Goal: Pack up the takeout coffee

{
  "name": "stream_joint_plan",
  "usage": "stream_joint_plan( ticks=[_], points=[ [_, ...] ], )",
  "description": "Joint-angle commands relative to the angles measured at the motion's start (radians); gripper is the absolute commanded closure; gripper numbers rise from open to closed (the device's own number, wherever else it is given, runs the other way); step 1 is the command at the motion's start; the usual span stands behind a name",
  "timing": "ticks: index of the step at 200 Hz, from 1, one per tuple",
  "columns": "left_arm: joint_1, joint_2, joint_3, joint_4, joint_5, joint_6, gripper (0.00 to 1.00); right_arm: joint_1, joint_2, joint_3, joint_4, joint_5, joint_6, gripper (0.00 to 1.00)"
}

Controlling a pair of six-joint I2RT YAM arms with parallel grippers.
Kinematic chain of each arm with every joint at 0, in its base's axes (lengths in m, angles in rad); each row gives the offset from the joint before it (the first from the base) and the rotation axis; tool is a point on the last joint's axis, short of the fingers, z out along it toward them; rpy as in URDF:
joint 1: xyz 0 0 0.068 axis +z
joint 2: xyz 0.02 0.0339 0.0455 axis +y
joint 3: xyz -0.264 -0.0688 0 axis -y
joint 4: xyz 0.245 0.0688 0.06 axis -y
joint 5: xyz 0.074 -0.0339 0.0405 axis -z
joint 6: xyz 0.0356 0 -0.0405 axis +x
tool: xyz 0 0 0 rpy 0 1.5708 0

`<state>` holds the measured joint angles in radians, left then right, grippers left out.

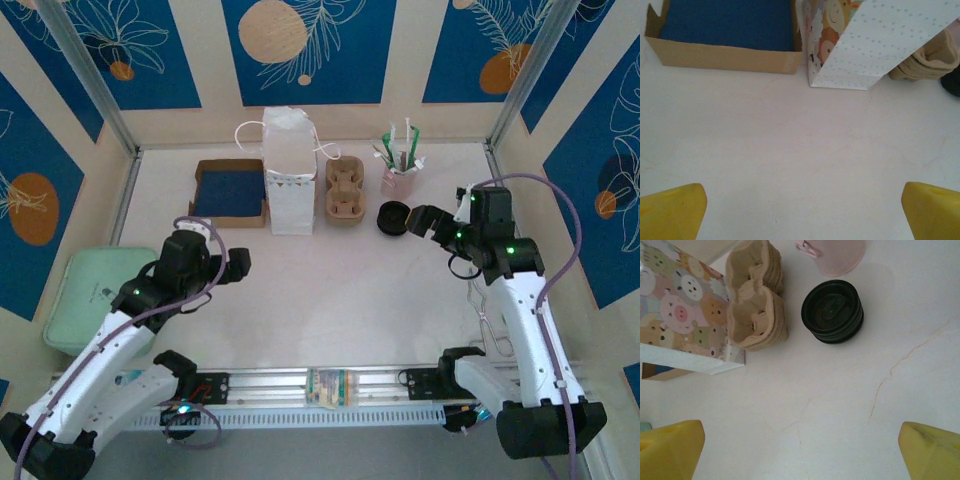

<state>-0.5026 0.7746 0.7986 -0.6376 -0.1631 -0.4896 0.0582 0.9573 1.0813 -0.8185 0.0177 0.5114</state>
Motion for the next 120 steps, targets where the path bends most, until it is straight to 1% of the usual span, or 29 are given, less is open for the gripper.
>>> stream_joint_plan(
  ticks=[1, 22, 54, 88, 120],
  points=[
    [-0.013, 0.015, 0.029, 0.045, 0.043, -0.030, 0.01, 0.004, -0.001, 0.036, -0.074, -0.028, -0.017, 0.01],
    [-0.019, 0.044, 0.032, 0.064, 0.059, -0.036, 0.03, 0.002, 0.011, 0.047, -0.084, -0.040, -0.009, 0.02],
    [-0.021, 0.040, 0.017, 0.069, 0.068, -0.029, 0.04, 0.000, 0.056, 0.090, -0.102, -0.049, -0.009, 0.04],
    [-0.024, 0.038, -0.019, 0.085, 0.096, -0.063, 0.06, -0.022, 0.145, 0.193, -0.132, -0.032, -0.019, 0.07],
    [-0.031, 0.026, -0.047, 0.109, 0.108, -0.075, 0.08, -0.037, 0.234, 0.279, -0.161, -0.013, -0.034, 0.12]
  ],
)
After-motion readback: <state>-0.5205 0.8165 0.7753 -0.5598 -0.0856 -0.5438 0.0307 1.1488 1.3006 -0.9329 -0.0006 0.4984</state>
